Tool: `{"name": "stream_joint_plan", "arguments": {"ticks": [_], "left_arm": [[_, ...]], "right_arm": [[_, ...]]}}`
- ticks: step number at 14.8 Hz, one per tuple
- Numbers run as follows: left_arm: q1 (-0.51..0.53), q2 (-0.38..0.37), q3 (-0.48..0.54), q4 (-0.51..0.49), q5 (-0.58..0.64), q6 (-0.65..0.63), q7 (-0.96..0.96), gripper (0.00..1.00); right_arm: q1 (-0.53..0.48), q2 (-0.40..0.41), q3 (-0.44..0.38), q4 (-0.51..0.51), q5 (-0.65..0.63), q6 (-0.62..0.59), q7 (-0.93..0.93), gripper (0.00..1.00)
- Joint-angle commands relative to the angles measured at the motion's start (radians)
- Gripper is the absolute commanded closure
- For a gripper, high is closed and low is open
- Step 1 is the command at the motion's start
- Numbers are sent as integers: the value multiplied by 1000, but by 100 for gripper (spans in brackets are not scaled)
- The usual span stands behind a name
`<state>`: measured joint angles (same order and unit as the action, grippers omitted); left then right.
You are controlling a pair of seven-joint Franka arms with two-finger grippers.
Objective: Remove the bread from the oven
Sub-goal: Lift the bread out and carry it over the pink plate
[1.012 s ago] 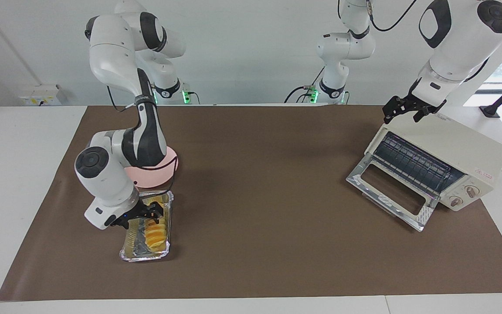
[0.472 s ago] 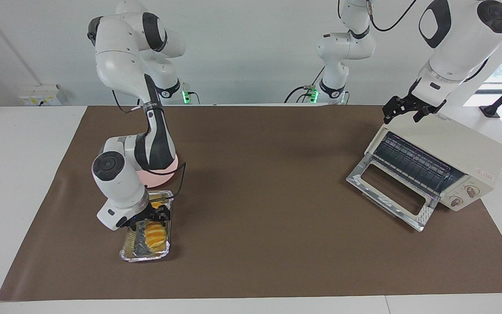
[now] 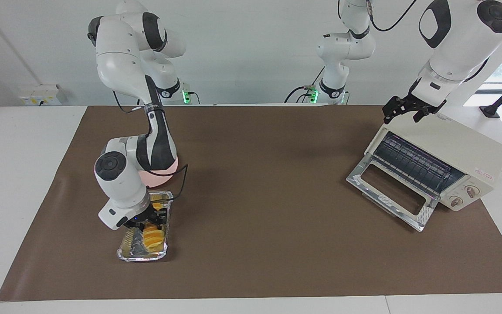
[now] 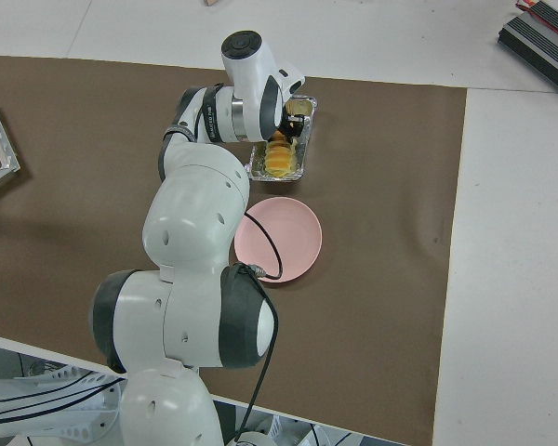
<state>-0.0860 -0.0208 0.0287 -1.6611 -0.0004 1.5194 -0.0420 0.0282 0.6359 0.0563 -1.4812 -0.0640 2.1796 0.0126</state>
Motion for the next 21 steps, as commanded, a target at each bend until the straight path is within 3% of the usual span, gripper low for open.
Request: {"name": "stream_joint_plan", "arguments": {"ticks": [1,9,12,17,21], "left_arm": [[0,7,-3,14,8,8,2,0],[2,7,-3,14,8,15,5,0],[2,7,-3,14,8,16,7,0],[2,7,-3,14,8,12,7,0],[2,7,-3,14,7,13,8,0]], "right_arm": [[-17,-12,8,-13,-19,5,21,100],[-7,-83,10,62,-22,-196,-6,100],[-7,-200,11,30,-14,-332,-3,100],[-13,-471,14,-268,30,-350,3,100],[-34,-658,14,-589,62,-165,3,100]]}}
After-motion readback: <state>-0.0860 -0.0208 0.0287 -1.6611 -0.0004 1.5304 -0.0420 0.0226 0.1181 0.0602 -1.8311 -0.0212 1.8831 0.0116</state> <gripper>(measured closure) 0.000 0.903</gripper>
